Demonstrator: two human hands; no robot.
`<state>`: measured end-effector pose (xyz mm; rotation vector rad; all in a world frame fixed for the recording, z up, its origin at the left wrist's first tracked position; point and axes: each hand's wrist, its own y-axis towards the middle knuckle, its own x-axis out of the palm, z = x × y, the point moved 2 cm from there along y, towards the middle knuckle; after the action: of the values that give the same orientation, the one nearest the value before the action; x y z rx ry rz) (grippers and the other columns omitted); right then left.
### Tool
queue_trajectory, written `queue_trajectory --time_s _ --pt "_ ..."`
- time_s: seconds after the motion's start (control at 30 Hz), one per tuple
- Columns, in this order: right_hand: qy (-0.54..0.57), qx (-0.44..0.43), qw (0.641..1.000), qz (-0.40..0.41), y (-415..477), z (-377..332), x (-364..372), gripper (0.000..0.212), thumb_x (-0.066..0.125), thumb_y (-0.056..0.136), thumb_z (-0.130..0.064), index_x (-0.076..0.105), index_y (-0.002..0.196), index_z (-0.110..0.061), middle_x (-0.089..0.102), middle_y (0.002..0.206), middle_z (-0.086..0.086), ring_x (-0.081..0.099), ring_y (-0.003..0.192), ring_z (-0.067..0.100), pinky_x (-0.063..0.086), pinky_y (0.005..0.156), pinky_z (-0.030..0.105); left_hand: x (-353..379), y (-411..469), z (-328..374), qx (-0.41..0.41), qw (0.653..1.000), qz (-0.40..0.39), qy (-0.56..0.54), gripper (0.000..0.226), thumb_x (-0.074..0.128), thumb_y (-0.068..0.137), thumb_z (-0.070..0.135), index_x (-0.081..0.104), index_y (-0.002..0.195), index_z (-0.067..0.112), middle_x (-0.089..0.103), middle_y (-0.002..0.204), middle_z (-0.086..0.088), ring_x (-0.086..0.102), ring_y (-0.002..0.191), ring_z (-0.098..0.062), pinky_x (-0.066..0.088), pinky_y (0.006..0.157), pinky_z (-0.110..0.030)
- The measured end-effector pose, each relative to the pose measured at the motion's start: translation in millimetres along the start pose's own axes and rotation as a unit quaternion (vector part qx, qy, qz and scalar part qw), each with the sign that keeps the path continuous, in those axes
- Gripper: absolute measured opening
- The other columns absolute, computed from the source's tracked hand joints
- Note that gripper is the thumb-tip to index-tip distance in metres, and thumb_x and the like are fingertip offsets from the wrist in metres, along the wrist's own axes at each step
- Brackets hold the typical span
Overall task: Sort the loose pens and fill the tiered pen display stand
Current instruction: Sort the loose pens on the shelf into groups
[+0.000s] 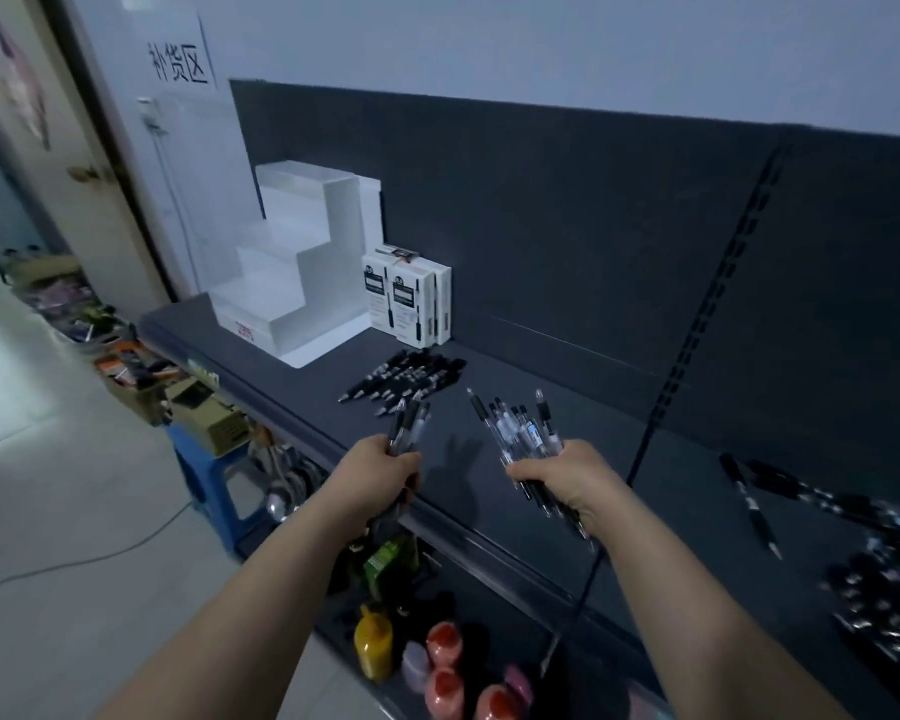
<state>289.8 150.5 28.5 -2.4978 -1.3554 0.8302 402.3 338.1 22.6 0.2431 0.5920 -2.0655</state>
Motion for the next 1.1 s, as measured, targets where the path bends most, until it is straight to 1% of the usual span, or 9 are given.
queue_trajectory --time_s 0.27,0.37,0.53,0.67,0.77,0.87,0.93,1.03,1.1 --pt "0.02 0.017 1.0 0.007 63 -43 60 0.025 0.078 0.076 -0.018 0.065 0.095 -0.007 0.069 0.079 0.007 0.063 0.064 0.018 0.049 0.058 0.025 -66 83 -17 -0.01 0.997 0.064 0.047 0.015 0.057 0.088 0.011 0.053 0.076 0.004 0.058 0.06 -0.013 0.052 0.052 -0.024 0.044 0.054 -0.031" --pt "0.019 0.013 1.0 0.004 90 -59 71 0.016 0.076 0.079 -0.016 0.061 0.081 -0.011 0.064 0.071 0.003 0.058 0.059 0.014 0.045 0.052 0.023 -78 114 -11 -0.012 0.996 0.06 0.058 0.013 0.056 0.089 0.01 0.053 0.079 0.003 0.057 0.061 -0.014 0.051 0.051 -0.024 0.043 0.054 -0.03" --pt "0.035 0.03 0.997 0.058 133 -64 58 0.014 0.076 0.078 -0.013 0.065 0.083 -0.008 0.068 0.076 0.009 0.062 0.061 0.02 0.049 0.056 0.026 -50 151 14 0.025 0.997 -0.021 0.073 0.008 0.052 0.091 0.01 0.054 0.083 0.008 0.057 0.062 -0.007 0.049 0.043 -0.016 0.038 0.04 -0.017" --pt "0.047 0.073 0.99 0.108 147 -50 40 0.017 0.076 0.074 -0.011 0.071 0.088 -0.002 0.073 0.083 0.018 0.067 0.066 0.027 0.057 0.063 0.038 3 170 26 0.041 0.99 -0.12 0.065 0.012 0.052 0.092 0.011 0.049 0.081 0.011 0.057 0.068 -0.009 0.053 0.049 -0.019 0.049 0.046 -0.024" --pt "0.042 0.109 0.983 0.144 148 -35 27 0.015 0.077 0.072 -0.011 0.069 0.08 0.0 0.068 0.069 0.013 0.062 0.054 0.022 0.049 0.052 0.026 33 183 32 0.048 0.983 -0.162 0.069 0.005 0.054 0.091 0.01 0.052 0.086 0.009 0.06 0.072 -0.011 0.056 0.051 -0.022 0.056 0.061 -0.039" --pt "0.05 0.122 0.975 0.177 148 -21 22 0.011 0.074 0.07 -0.006 0.065 0.074 -0.002 0.059 0.058 0.008 0.053 0.042 0.013 0.038 0.04 0.015 52 193 39 0.075 0.978 -0.167 0.094 0.013 0.057 0.089 0.01 0.06 0.099 0.002 0.066 0.087 -0.016 0.064 0.067 -0.028 0.055 0.063 -0.034" --pt "0.045 0.134 0.968 0.205 150 -16 21 0.014 0.076 0.071 -0.007 0.062 0.071 -0.003 0.059 0.06 0.007 0.056 0.05 0.016 0.042 0.045 0.018 62 198 43 0.096 0.973 -0.174 0.119 0.015 0.06 0.088 0.011 0.061 0.099 0.002 0.067 0.092 -0.014 0.065 0.079 -0.027 0.052 0.063 -0.027" --pt "0.006 0.146 0.964 0.223 155 -13 19 0.026 0.077 0.07 -0.015 0.053 0.065 -0.007 0.059 0.067 0.009 0.06 0.063 0.022 0.044 0.051 0.025 75 200 47 0.135 0.961 -0.187 0.15 0.014 0.064 0.085 0.015 0.063 0.094 0.004 0.065 0.088 -0.004 0.06 0.077 -0.015 0.042 0.056 -0.019" --pt "-0.021 0.151 0.958 0.243 154 -12 16 0.029 0.079 0.068 -0.019 0.056 0.079 -0.006 0.061 0.083 0.011 0.062 0.077 0.024 0.04 0.049 0.023 81 202 50 0.159 0.957 -0.186 0.154 0.013 0.065 0.084 0.016 0.065 0.089 0.005 0.067 0.085 -0.003 0.06 0.073 -0.013 0.041 0.056 -0.018"
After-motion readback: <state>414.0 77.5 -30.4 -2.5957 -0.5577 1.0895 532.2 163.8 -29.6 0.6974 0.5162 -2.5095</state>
